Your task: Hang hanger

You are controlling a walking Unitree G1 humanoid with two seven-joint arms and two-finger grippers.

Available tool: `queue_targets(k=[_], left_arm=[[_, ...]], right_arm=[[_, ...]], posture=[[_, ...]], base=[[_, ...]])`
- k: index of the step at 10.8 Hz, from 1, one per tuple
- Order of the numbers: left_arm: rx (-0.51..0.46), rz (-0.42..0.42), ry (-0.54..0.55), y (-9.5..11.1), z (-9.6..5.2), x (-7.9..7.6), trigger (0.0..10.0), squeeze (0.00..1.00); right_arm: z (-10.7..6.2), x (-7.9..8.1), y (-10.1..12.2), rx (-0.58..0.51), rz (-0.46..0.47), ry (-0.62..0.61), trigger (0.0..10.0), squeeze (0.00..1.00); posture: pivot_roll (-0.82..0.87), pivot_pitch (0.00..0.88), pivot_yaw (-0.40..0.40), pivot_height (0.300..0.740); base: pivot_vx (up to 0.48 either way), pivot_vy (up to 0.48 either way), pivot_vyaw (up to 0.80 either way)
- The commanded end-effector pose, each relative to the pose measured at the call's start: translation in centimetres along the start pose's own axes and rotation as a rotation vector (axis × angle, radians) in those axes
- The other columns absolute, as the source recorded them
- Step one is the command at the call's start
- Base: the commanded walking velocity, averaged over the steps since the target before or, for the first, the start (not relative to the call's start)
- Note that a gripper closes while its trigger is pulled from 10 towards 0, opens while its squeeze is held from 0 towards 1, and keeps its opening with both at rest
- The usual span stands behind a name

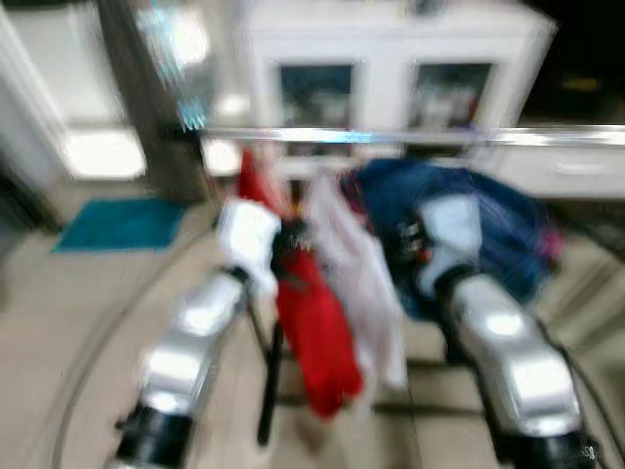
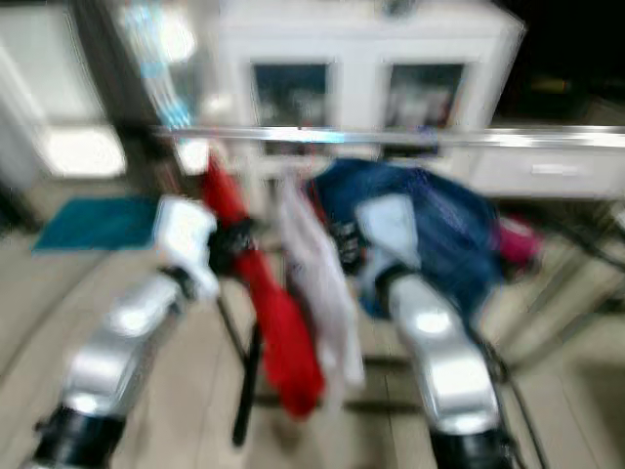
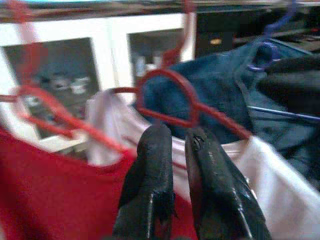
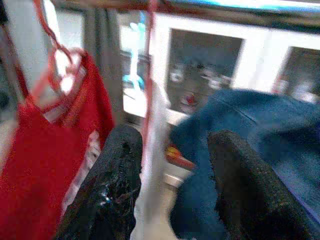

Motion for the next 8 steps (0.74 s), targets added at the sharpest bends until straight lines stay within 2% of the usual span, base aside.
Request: queue_targets(k=[1, 2, 3, 4, 5, 6, 7, 8], left_arm=[[-0.013, 0.019, -0.005, 0.4, -0.6, 0.4, 10.0, 0.00], [-0.010, 0.012, -0.065, 0.4, -1.0, -0.2, 10.0, 0.00], [0.000, 0.031, -0.134, 0.5, -1.5, -0.6, 10.0, 0.00], [0.060, 0.048, -0.195, 0.2, -2.3, -0.5, 10.0, 0.00], [0.097, 0.097, -0.186, 0.0, -2.7, 0.7, 10.0, 0.00], [0.125, 0.095, -0.205, 0.1, -3.3, 1.6, 10.0, 0.08], [0.165, 0.068, -0.286, 0.1, -4.0, 1.4, 10.0, 1.00], [0.202, 0.059, -0.352, -0.1, -4.6, 1.0, 10.0, 1.00]], right_arm=[[0.0, 0.5, 1.1, -0.038, -0.027, 0.056, 10.0, 0.00], [-0.2, 0.4, 1.5, -0.046, -0.057, 0.086, 10.0, 0.00], [-0.3, 0.1, 2.0, -0.062, -0.036, 0.095, 10.0, 0.00], [0.0, -0.4, 2.6, -0.070, 0.008, 0.083, 10.0, 1.00], [0.5, -0.7, 3.1, -0.069, 0.049, 0.081, 10.0, 1.00], [1.5, -1.2, 3.1, -0.038, 0.043, 0.068, 10.0, 1.00], [2.5, -1.6, 2.7, 0.010, 0.002, 0.083, 10.0, 1.00], [3.6, -2.2, 2.3, 0.072, -0.031, 0.097, 10.0, 1.00]], posture=[[-0.09, 0.000, 0.047, 0.740], [-0.09, 0.000, 0.047, 0.740], [-0.09, 0.000, 0.047, 0.740], [-0.09, 0.000, 0.047, 0.740], [-0.09, 0.000, 0.047, 0.740], [-0.09, 0.000, 0.049, 0.740], [-0.09, 0.000, 0.053, 0.740], [-0.10, 0.000, 0.060, 0.740]], base=[[0.000, 0.000, 0.00], [0.000, 0.000, 0.00], [0.000, 0.000, 0.00], [0.000, 0.000, 0.00], [0.000, 0.000, 0.00], [0.000, 0.000, 0.00], [0.000, 0.000, 0.00], [0.000, 0.000, 0.00]])
Point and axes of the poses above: a point about 5 cm out from each wrist's last joint towards the gripper, its own z axis pointing out of the wrist towards the gripper, its own y axis along the axis of the wrist's last joint, x = y × z, the point moved 2 cm from there along z, pointing out of the wrist towards the gripper, and after that the axes turned 7 degrees about -z, right-handed, at the moved point
